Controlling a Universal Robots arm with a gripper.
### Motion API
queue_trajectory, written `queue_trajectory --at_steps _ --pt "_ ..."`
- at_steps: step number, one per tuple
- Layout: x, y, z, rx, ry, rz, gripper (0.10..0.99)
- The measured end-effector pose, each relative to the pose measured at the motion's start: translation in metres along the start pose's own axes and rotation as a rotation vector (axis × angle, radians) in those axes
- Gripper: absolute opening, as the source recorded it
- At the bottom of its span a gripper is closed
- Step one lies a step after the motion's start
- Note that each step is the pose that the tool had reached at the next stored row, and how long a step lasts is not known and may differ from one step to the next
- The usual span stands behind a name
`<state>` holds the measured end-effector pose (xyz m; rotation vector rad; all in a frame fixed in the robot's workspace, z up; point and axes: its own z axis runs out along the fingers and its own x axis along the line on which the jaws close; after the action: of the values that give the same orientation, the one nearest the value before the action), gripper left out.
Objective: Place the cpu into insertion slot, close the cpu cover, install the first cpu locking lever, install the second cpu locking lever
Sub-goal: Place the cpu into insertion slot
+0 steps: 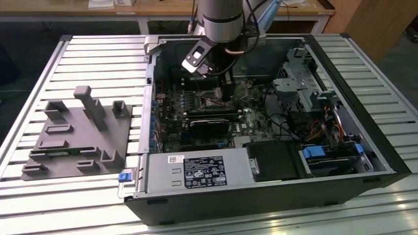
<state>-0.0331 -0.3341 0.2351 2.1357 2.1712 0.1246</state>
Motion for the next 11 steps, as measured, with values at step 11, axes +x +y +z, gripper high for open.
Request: queue_trajectory --at_steps 11 --pt "0.0002 -0.0067 -0.0002 0.000 0.0211 0.013 0.541"
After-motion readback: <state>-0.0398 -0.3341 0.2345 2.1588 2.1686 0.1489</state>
